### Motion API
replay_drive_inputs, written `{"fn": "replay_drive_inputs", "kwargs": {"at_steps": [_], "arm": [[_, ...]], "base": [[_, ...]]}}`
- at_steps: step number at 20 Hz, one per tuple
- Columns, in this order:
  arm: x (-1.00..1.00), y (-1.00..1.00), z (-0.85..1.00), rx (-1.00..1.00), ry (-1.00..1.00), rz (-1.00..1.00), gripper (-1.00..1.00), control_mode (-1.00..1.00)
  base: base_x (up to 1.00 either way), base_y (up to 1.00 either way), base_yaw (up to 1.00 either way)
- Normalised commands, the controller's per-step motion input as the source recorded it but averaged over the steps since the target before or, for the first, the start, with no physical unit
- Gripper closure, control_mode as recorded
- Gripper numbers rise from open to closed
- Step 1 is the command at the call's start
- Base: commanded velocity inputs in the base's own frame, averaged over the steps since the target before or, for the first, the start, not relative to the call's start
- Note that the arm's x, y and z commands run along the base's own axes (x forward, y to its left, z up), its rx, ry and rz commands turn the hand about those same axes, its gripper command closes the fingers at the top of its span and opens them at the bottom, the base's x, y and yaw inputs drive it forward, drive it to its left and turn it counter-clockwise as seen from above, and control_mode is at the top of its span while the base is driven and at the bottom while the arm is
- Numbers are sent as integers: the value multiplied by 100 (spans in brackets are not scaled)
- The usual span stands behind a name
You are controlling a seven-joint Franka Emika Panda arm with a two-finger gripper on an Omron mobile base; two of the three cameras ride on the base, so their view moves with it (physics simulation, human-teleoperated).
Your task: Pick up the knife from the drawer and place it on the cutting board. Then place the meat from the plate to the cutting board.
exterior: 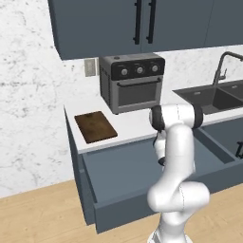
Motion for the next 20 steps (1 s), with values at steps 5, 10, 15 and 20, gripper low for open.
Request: {"fn": "replay_drive_inputs", "kwargs": {"at_steps": [5,10,15,20], "arm": [[72,-25,0,22,9,0,-100,-100],[24,-10,23,20,4,0,-100,-100],[-38,-14,38,10,1,0,-100,-100],[-70,-10,31,7,3,0,-100,-100]], "base": [[0,0,0],[0,0,0],[0,0,0],[0,0,0]]}}
